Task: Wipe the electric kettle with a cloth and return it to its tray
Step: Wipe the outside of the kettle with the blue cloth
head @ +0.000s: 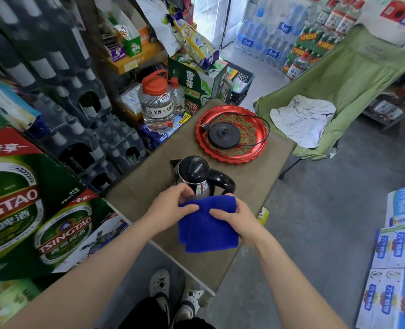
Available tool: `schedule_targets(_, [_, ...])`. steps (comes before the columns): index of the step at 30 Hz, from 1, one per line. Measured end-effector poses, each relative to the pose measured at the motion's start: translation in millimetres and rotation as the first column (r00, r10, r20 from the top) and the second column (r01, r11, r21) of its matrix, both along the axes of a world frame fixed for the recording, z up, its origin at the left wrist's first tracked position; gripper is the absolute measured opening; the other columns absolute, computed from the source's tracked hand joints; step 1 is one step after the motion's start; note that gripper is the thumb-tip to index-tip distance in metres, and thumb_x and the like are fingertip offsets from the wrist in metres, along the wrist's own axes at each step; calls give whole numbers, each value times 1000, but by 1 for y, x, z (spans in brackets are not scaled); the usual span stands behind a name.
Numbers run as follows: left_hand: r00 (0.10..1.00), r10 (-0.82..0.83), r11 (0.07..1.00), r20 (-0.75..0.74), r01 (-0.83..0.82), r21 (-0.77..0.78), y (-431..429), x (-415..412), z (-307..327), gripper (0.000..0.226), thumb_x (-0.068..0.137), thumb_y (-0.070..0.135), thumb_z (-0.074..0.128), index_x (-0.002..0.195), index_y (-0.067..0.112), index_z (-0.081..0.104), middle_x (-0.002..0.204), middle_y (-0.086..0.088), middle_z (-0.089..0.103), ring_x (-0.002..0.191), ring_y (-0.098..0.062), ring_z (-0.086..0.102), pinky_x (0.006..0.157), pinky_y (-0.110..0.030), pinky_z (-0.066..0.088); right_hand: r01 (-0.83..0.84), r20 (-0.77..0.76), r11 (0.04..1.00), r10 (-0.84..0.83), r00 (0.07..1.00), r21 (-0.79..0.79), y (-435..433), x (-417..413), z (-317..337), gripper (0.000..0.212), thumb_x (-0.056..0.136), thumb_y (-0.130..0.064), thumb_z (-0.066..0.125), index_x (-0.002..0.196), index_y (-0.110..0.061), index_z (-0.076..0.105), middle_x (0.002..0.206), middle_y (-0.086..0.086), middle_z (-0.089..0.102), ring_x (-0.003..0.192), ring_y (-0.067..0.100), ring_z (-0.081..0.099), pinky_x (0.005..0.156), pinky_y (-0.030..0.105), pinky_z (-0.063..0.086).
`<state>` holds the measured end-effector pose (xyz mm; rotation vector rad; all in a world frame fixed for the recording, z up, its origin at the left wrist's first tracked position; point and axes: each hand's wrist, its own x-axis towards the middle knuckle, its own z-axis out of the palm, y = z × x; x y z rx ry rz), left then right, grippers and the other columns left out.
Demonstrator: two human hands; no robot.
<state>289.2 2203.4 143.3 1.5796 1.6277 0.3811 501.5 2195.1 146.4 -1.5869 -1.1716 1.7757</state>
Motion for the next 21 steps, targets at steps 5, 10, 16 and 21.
schedule_targets(5, [983, -5, 958, -183, 57, 283, 34, -12, -1, 83, 73, 23, 81, 143, 30, 36, 148, 5, 36, 135, -18, 37, 113, -35, 31, 138, 323, 796, -388, 863, 589, 7, -7, 4, 22, 85, -17, 71, 91, -22, 51, 75, -5, 61, 68, 10, 53, 65, 23, 44])
schedule_targets(10, [935, -171, 967, -310, 219, 126, 83, -16, -15, 117, 67, 25, 85, 155, 28, 8, 163, 6, 8, 150, -17, 6, 119, -38, 12, -237, 559, 690, -287, 778, 684, 24, -39, -20, 52, 72, 0, 74, 121, -10, 60, 126, 7, 62, 109, 23, 58, 95, 32, 47])
schedule_targets(16, [914, -295, 931, -279, 341, 132, 110, -37, -43, 123, 59, 50, 85, 155, 23, 13, 156, 2, 32, 142, -21, 29, 116, -43, 28, -338, 644, 606, -403, 650, 720, 16, -57, -85, 67, 65, -2, 78, 129, -11, 59, 147, 10, 50, 124, 32, 44, 108, 32, 32])
schedule_targets(21, [932, -296, 901, -208, 345, 262, 111, -46, -52, 116, 48, 69, 79, 146, 27, 36, 136, 2, 46, 129, -18, 43, 109, -40, 37, -342, 476, 331, -591, 651, 879, 25, -59, -133, 58, 71, -11, 67, 128, -11, 53, 145, 15, 51, 116, 36, 46, 112, 34, 27])
